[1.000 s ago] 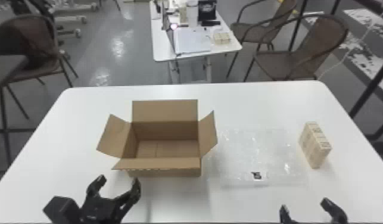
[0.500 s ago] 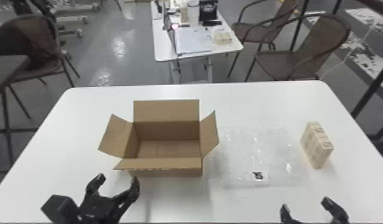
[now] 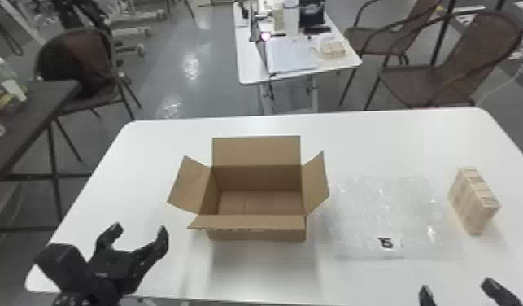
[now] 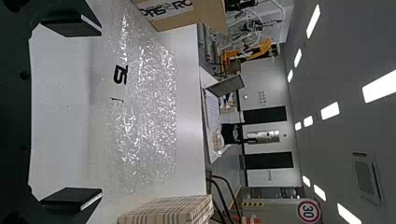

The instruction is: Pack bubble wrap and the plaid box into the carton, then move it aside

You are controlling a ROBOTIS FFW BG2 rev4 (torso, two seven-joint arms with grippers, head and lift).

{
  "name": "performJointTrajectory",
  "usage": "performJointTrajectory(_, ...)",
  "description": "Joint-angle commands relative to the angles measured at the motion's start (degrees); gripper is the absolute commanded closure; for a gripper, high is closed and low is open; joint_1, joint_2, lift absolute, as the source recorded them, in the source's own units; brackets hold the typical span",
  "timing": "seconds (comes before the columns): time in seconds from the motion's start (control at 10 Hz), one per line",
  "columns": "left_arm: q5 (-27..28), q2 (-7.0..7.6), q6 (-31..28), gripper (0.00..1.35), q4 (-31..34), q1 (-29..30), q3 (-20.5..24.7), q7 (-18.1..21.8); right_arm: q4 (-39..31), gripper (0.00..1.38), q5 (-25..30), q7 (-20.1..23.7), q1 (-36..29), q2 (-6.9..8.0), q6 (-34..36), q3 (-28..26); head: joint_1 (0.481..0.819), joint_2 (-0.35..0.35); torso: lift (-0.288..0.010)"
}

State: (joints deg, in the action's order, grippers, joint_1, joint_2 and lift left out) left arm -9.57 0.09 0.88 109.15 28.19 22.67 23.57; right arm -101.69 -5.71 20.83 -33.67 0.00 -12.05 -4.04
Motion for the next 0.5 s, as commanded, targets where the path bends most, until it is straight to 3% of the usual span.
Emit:
performJointTrajectory(0.0,2.18,-0.24,-7.82,0.21,5.37,-2.79,5.99,1.92,0.00,0.09,-0.09,0.00,0.00,0.05,0.19,0.09,0.695,0.234,-0.102)
performJointTrajectory(0.1,1.83,-0.24,-10.37,0.21,6.33,-5.43,7.48,3.06,0.09,0.09,-0.17,0.00,0.00,0.05,0.36,0.09,0.695,0.255,-0.102)
performJointTrajectory(0.2,-1.07,-0.24,-16.08,0.21,6.60,-7.71,6.78,3.15,0.18,0.09,-0.35,0.00,0.09,0.05,0.45,0.18,0.695,0.285,-0.102)
performJointTrajectory(0.4,-6.69,-0.24,-28.04,0.24,6.33,-10.61,5.19,4.38,0.70,0.09,-0.70,0.00,0.97,0.05,0.98,1.23,0.695,0.277,-0.102)
